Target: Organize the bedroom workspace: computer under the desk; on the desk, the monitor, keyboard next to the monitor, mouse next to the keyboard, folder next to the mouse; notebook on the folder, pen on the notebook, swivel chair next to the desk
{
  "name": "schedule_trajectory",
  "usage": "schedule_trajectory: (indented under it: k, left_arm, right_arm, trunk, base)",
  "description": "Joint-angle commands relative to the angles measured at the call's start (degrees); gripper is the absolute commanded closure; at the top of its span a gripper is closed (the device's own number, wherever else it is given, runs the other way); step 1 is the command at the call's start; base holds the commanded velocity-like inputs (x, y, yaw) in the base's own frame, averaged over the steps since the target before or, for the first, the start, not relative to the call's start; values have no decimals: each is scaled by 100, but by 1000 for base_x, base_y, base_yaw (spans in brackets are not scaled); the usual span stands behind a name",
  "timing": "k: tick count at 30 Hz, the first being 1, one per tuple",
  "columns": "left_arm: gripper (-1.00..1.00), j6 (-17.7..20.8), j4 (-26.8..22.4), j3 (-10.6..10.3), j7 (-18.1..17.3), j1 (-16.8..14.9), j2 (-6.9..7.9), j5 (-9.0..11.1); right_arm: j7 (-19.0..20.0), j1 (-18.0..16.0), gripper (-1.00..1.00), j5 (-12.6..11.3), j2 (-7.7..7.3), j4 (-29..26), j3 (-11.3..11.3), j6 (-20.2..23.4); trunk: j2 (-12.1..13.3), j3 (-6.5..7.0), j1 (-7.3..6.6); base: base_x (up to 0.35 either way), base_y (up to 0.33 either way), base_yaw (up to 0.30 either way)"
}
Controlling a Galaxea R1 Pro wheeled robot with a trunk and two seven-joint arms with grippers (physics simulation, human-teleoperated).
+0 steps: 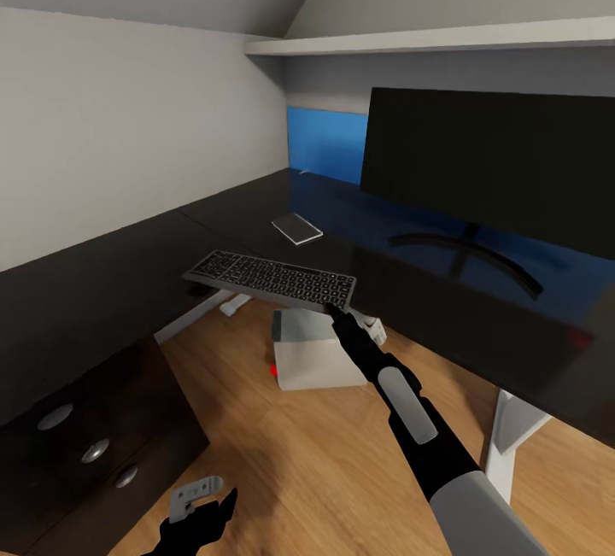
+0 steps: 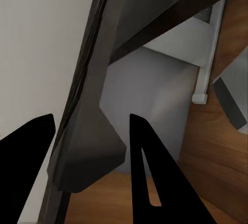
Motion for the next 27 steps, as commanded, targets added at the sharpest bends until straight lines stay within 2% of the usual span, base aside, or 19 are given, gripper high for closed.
schedule_trajectory:
  k: [1,5,9,11,12,14,27]
  left_arm:
    - [-100,20,-11,-12,51,1,4,60]
    - [-100,20,-2,-13,50,1,4,60]
    - [-100,20,50,-24,50,1,4,60]
    - [-100,20,76,-101,57,1,4,57]
    - [-100,20,88,-238,65,1,8,55]
    - [-100,20,93,-307,69,1,8,53]
    - [-100,19,104,-364,72,2,4,51]
  right_arm:
    - [3,-2,100,-31,-3,-4,63,17]
    - [4,-2,100,-23,-21,-127,316,11]
    - [1,-1,100,-22,-25,-182,373,9]
    - [0,4,100,-22,-29,-223,396,13]
    - [0,9,100,-9,-38,-294,455,16]
    - [1,14,100,4,-47,-344,512,17]
    - [8,93,100,10,-109,-521,555,14]
  trunk:
    - [40,15,-23]
    - [200,87,-111]
    - [360,158,-198]
    - [441,194,-242]
    - [481,212,-264]
    - [561,248,-308]
    - [1082,482,-594]
  base:
    - [0,0,0]
    - [0,0,0]
    - [0,0,0]
    - [0,0,0]
    - [0,0,0]
    - [0,0,0]
    - [0,0,0]
